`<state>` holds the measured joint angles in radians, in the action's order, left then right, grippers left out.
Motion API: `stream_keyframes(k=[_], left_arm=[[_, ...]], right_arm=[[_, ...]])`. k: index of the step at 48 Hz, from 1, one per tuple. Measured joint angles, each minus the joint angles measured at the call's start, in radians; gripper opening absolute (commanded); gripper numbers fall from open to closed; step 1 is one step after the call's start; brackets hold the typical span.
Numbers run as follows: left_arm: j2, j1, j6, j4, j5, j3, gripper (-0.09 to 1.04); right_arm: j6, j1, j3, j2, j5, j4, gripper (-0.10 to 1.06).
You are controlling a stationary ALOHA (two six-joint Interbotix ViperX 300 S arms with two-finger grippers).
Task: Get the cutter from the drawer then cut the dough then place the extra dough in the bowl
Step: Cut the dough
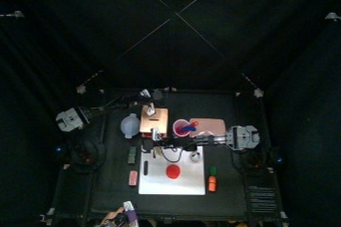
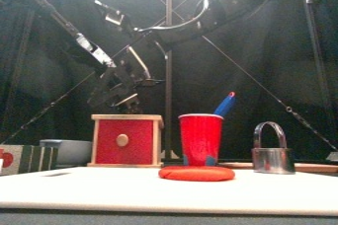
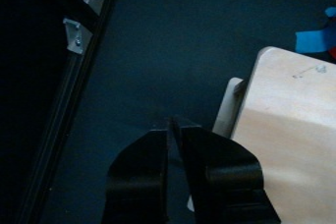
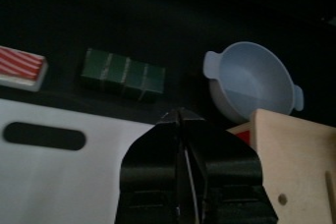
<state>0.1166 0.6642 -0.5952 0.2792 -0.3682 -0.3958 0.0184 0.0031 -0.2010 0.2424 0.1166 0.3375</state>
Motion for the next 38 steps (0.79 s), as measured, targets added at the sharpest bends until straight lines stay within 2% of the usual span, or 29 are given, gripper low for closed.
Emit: stream_keyframes(k=[6, 13, 18, 21, 28, 34, 38], left_arm=[[-0.017, 0.000, 0.000, 0.020, 0.002, -0.009, 0.55], [-0.044, -0.005, 0.000, 0.038, 0.031, -0.034, 0.54], [-0.141, -0.046, -0.002, 0.060, 0.155, -0.064, 0.54], [-0.190, -0.081, -0.002, 0.063, 0.218, -0.089, 0.54], [-0.298, -0.207, -0.003, 0.130, 0.448, -0.213, 0.55], [-0.368, -0.359, -0.005, 0.164, 0.787, -0.357, 0.58], [-0.403, -0.453, -0.002, 0.167, 0.959, -0.430, 0.62]], right_arm=[[0.000, 0.035, -0.141, -0.158, 0.000, -0.060, 0.27], [0.002, 0.040, -0.351, -0.370, 0.012, -0.135, 0.27], [0.002, 0.035, -0.509, -0.525, 0.043, -0.202, 0.28], [0.003, 0.028, -0.555, -0.588, 0.058, -0.233, 0.30], [0.005, 0.006, -0.624, -0.701, 0.172, -0.287, 0.50], [0.003, 0.008, -0.627, -0.706, 0.307, -0.314, 0.70], [-0.002, 0.009, -0.634, -0.704, 0.325, -0.318, 0.76]])
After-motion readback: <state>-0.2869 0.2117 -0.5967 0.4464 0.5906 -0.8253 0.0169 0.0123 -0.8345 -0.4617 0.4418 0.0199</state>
